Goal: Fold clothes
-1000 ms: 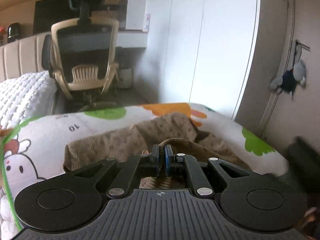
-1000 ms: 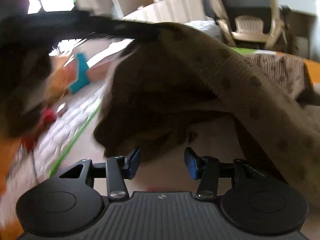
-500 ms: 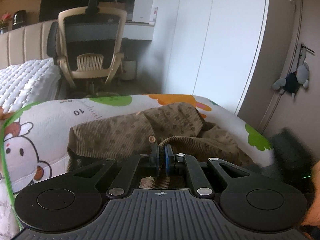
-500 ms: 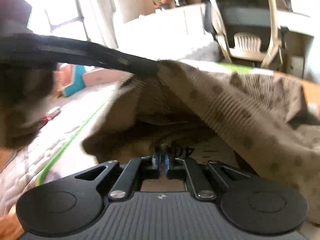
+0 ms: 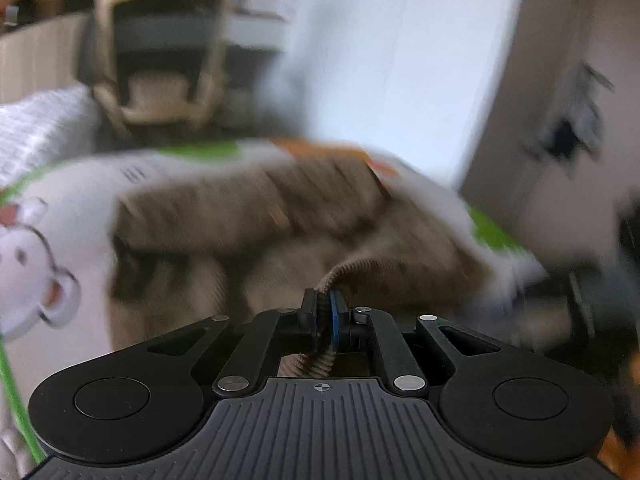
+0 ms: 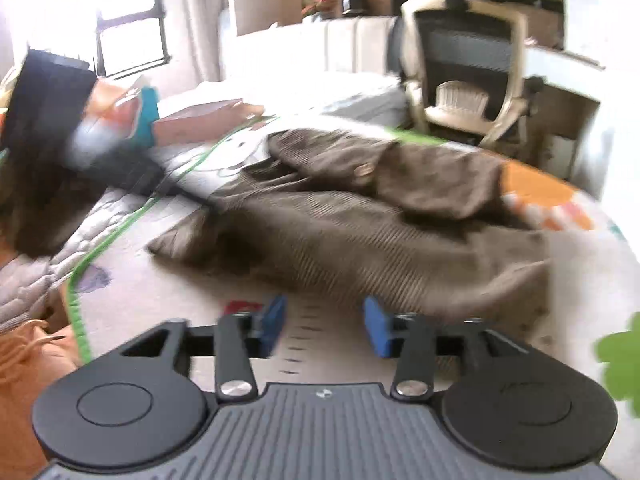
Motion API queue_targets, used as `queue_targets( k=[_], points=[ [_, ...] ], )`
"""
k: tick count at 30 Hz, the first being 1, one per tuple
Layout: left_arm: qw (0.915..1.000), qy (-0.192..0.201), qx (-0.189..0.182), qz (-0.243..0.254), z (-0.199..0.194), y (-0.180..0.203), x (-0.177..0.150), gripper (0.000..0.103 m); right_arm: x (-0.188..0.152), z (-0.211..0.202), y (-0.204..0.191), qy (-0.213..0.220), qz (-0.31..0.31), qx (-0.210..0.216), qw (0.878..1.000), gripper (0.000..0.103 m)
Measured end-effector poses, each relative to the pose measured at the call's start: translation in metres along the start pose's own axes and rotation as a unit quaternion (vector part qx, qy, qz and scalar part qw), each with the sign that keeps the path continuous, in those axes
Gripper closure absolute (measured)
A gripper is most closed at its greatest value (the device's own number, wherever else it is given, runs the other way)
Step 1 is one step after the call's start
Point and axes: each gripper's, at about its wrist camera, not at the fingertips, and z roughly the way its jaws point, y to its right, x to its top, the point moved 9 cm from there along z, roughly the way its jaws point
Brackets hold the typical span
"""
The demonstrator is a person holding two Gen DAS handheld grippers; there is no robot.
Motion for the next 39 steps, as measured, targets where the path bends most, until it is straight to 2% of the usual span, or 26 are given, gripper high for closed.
queue_targets(
  k=[2,3,6,11,12,14,15,17,20,23,24,27,30,33,37,38,39],
  points=[
    [0.9990,-0.035,-0.017,0.021,-0.002,0.012,-0.028,0.081,0.000,-0.011,0.015,0.004,-0.004,-0.013,1.000,0.031],
    [0.9981,-0.050,-0.021,0.028,-0.003,0.016,-0.041,0.072,0.001,-0.011,0.023,0.007,0.002,-0.021,1.000,0.028],
    [0.9979,-0.059,-0.015,0.022,-0.010,0.011,-0.054,0.047,0.006,-0.008,0.048,0.015,0.019,-0.046,0.999,0.028],
    [0.9988,-0.021,0.000,-0.043,-0.005,-0.019,-0.027,0.027,0.014,0.032,0.073,0.008,0.093,-0.034,0.995,0.028],
    [0.9986,-0.019,0.000,-0.050,0.000,-0.023,-0.023,0.023,0.012,0.044,0.073,-0.007,0.088,-0.033,0.996,0.028],
    [0.9985,-0.032,0.008,-0.044,0.012,-0.028,-0.024,0.019,-0.001,0.063,0.078,-0.047,0.047,-0.063,0.996,0.028],
    [0.9978,-0.047,0.020,-0.041,0.018,-0.032,-0.029,0.019,-0.011,0.068,0.085,-0.063,0.026,-0.087,0.994,0.023],
    [0.9954,-0.075,0.042,-0.043,0.022,-0.047,-0.045,0.019,-0.022,0.060,0.103,-0.055,0.044,-0.083,0.994,0.022],
    [0.9955,-0.071,0.042,-0.047,0.009,-0.064,-0.060,0.019,-0.035,0.039,0.131,-0.054,0.071,-0.117,0.989,0.020],
    [0.9923,-0.084,0.071,-0.057,-0.004,-0.077,-0.066,0.017,-0.040,0.021,0.145,-0.051,0.105,-0.126,0.985,0.020],
    [0.9917,-0.086,0.076,-0.060,-0.008,-0.079,-0.064,0.017,-0.032,0.019,0.143,-0.043,0.102,-0.126,0.986,0.020],
    [0.9932,-0.061,0.076,-0.063,-0.017,-0.077,-0.040,0.016,-0.004,0.016,0.135,-0.017,0.087,-0.120,0.989,0.020],
    [0.9942,-0.014,0.082,-0.067,-0.014,-0.072,0.002,0.009,0.035,0.029,0.123,0.008,0.068,-0.098,0.993,0.020],
    [0.9880,0.019,0.091,-0.123,-0.002,-0.087,0.040,0.009,0.068,0.053,0.133,0.024,0.083,-0.086,0.993,0.021],
    [0.9810,0.015,0.106,-0.162,0.019,-0.109,0.051,0.010,0.093,0.105,0.165,0.028,0.118,-0.103,0.987,0.028],
    [0.9794,0.013,0.111,-0.168,0.024,-0.113,0.053,0.012,0.094,0.107,0.165,0.031,0.119,-0.101,0.987,0.031],
    [0.9777,0.011,0.115,-0.175,0.030,-0.118,0.054,0.016,0.095,0.108,0.164,0.033,0.119,-0.100,0.987,0.040]
  ],
)
